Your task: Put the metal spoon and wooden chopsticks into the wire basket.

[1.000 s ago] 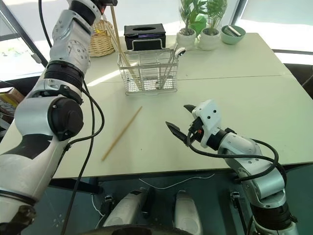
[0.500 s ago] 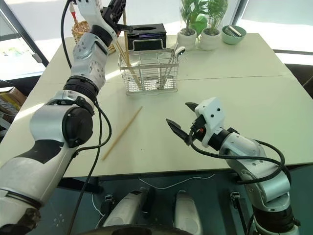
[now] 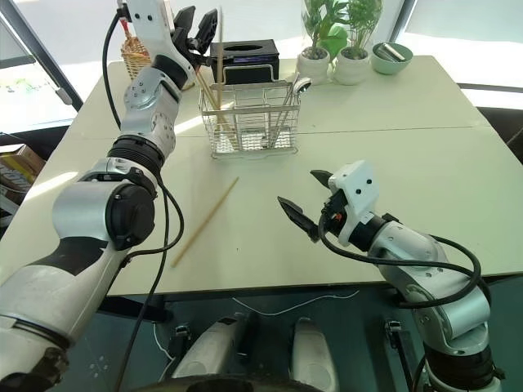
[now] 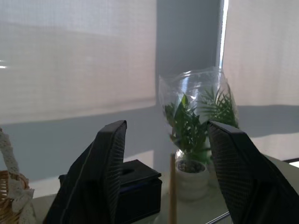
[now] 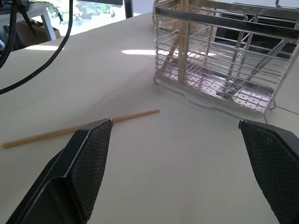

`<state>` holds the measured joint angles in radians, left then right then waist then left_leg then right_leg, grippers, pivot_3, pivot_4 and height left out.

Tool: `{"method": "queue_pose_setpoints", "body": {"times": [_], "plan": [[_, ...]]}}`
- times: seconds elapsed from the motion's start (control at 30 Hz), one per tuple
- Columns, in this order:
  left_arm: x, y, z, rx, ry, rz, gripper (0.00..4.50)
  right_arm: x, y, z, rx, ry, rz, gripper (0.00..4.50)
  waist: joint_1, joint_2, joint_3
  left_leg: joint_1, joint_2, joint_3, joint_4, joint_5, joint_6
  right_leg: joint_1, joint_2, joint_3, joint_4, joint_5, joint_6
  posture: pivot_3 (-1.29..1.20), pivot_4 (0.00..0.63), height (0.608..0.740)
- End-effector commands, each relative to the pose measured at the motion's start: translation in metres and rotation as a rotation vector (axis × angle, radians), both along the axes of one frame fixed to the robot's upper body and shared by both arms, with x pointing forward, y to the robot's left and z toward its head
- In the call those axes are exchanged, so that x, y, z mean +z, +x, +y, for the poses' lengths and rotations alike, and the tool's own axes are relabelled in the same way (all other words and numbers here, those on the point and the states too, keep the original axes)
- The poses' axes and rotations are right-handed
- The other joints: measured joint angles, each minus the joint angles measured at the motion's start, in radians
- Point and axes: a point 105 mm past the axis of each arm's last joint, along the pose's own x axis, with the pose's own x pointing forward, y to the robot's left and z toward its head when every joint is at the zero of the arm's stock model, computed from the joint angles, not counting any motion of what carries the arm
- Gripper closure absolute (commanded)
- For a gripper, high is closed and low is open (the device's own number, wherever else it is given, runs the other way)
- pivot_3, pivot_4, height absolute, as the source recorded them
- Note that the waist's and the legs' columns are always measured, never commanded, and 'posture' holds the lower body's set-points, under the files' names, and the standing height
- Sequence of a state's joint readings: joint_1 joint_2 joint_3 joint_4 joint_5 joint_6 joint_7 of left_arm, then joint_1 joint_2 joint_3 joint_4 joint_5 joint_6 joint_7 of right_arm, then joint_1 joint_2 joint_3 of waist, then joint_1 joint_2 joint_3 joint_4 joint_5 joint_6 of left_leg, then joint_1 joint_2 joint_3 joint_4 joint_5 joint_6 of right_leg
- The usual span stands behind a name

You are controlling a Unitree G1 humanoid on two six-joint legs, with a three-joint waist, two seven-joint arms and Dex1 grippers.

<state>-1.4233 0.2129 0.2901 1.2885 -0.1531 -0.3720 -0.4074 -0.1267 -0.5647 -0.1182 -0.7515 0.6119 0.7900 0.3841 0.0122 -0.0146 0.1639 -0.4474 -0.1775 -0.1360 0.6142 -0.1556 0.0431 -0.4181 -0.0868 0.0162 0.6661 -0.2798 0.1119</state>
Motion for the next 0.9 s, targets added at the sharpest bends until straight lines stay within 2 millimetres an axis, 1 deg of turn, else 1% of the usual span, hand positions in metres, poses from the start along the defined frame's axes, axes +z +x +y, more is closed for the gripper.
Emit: {"method": "queue_pose_setpoints", "body": {"times": [0.03, 0.2, 0.3, 0.37, 0.43, 0.5, 0.57, 0.63, 0.73, 0.8, 0.9], "plan": [[0.012, -0.003, 0.005, 0.002, -0.02, -0.033, 0.08, 0.011, 0.0, -0.002, 0.004, 0.007, -0.049, 0.0, 0.0, 0.0, 0.0, 0.0, 0.0, 0.0, 0.0, 0.0, 0.0, 0.0, 0.0, 0.0, 0.0, 0.0, 0.0, 0.0, 0.15, 0.725], [0.011, -0.001, 0.011, -0.002, -0.025, 0.0, 0.08, 0.011, 0.003, -0.002, 0.012, 0.003, -0.049, 0.0, -0.002, 0.0, 0.0, 0.0, 0.0, 0.0, 0.0, 0.0, 0.0, 0.0, 0.0, 0.0, 0.0, 0.0, 0.0, 0.0, 0.15, 0.725], [0.01, -0.001, 0.012, -0.038, 0.048, 0.03, 0.08, 0.01, 0.005, -0.001, 0.021, -0.001, -0.05, 0.0, -0.002, 0.0, 0.0, 0.0, 0.0, 0.0, 0.0, 0.0, 0.0, 0.0, 0.0, 0.0, 0.0, 0.0, 0.0, 0.0, 0.15, 0.725], [0.01, -0.002, 0.016, -0.065, 0.109, 0.048, 0.08, 0.01, 0.006, 0.0, 0.029, -0.007, -0.053, 0.0, -0.004, 0.0, 0.0, 0.0, 0.0, 0.0, 0.0, 0.0, 0.0, 0.0, 0.0, 0.0, 0.0, 0.0, 0.0, 0.0, 0.15, 0.725], [0.011, -0.004, 0.029, -0.072, 0.177, 0.08, 0.08, 0.01, 0.007, 0.001, 0.038, -0.011, -0.055, 0.0, -0.006, 0.0, 0.0, 0.0, 0.0, 0.0, -0.001, 0.0, 0.0, -0.001, 0.0, 0.0, 0.0, 0.0, 0.0, 0.0, 0.15, 0.725], [0.012, -0.008, 0.04, -0.089, 0.202, 0.114, 0.08, 0.01, 0.009, 0.001, 0.043, -0.012, -0.056, 0.0, -0.011, 0.0, 0.0, 0.0, 0.0, 0.0, -0.001, 0.0, 0.0, -0.001, 0.0, 0.0, 0.0, 0.0, 0.0, 0.0, 0.15, 0.725], [0.015, -0.017, 0.054, -0.138, 0.237, 0.152, 0.08, 0.008, 0.011, 0.0, 0.051, -0.019, -0.057, 0.0, -0.019, 0.0, 0.0, 0.0, 0.0, 0.0, -0.001, 0.0, 0.0, -0.001, 0.0, 0.0, 0.0, 0.0, 0.0, 0.0, 0.15, 0.725], [0.005, -0.035, 0.062, -0.22, 0.329, 0.195, 0.08, 0.006, 0.012, -0.001, 0.068, -0.027, -0.058, 0.0, -0.027, 0.001, 0.0, 0.0, 0.0, 0.0, -0.001, 0.0, 0.0, -0.001, 0.0, 0.0, 0.001, 0.0, 0.0, 0.0, 0.15, 0.725], [-0.024, -0.057, 0.075, -0.244, 0.47, 0.266, 0.08, 0.003, 0.013, 0.001, 0.096, -0.027, -0.062, 0.0, -0.032, 0.002, -0.001, 0.001, 0.0, 0.0, -0.002, 0.0, 0.0, -0.001, 0.0, 0.001, 0.001, 0.0, 0.0, 0.0, 0.15, 0.725], [-0.041, -0.071, 0.086, -0.239, 0.514, 0.324, 0.08, 0.0, 0.012, 0.002, 0.113, -0.031, -0.064, 0.0, -0.03, 0.002, -0.001, 0.003, 0.0, 0.0, -0.003, 0.0, 0.0, 0.0, 0.0, 0.002, 0.001, 0.0, 0.0, 0.0, 0.15, 0.725], [-0.058, -0.089, 0.093, -0.238, 0.531, 0.395, 0.08, -0.008, 0.011, 0.004, 0.135, -0.044, -0.064, 0.0, -0.02, 0.002, -0.001, 0.003, 0.001, 0.0, -0.002, 0.0, 0.0, -0.002, 0.001, 0.002, 0.0, 0.0, -0.001, 0.0, 0.15, 0.725]]}}
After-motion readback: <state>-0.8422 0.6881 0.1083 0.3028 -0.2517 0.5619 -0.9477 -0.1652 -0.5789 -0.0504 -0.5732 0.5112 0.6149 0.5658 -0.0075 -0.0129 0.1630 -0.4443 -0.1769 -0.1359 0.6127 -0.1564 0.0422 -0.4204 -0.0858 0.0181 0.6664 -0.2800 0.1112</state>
